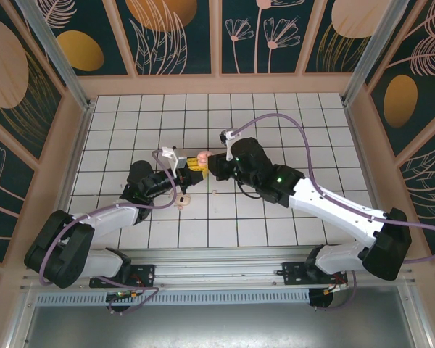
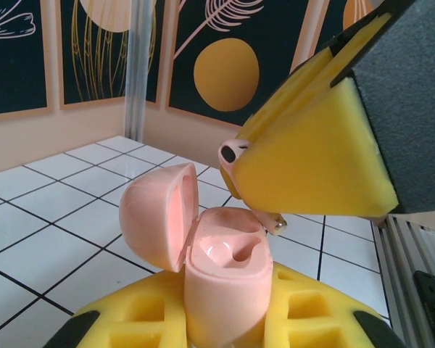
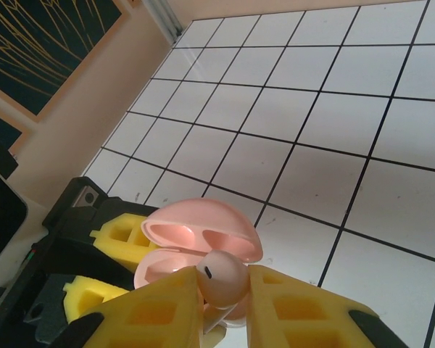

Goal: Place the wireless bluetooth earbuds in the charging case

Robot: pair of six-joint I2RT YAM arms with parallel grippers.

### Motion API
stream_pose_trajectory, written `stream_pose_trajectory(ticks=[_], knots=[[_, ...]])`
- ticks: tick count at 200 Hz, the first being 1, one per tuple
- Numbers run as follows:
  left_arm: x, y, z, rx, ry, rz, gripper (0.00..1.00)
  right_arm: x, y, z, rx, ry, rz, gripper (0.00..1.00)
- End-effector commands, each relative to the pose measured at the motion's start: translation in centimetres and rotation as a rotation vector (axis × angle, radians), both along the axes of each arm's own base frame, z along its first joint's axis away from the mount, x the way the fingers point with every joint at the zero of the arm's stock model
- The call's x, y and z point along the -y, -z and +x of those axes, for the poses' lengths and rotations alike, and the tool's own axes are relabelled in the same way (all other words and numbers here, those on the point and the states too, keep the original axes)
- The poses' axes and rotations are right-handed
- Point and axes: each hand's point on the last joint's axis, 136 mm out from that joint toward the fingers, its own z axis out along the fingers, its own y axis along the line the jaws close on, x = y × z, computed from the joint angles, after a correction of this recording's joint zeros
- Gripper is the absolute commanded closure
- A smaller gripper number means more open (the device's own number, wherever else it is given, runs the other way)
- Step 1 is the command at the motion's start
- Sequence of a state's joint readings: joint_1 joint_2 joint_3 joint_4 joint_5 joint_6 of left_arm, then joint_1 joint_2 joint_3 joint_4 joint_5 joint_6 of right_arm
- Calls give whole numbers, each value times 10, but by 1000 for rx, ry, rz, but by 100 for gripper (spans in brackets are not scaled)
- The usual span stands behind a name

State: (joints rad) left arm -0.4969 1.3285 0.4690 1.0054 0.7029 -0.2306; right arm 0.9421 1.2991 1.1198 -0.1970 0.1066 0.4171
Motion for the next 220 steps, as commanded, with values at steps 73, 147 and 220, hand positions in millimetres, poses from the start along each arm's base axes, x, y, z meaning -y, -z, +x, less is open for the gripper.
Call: stream_pose_trajectory(ticks=[73,147,220], knots=[[3,-24,-3,46,23,-44,93,-5,-29,12,85,14,32,80],[1,-32,-2,44,14,-80,92,-5,-12,13,56,14,-33,80],[0,-42,-1,43,9,-120,92,2,-5,11,49,24,-90,81]])
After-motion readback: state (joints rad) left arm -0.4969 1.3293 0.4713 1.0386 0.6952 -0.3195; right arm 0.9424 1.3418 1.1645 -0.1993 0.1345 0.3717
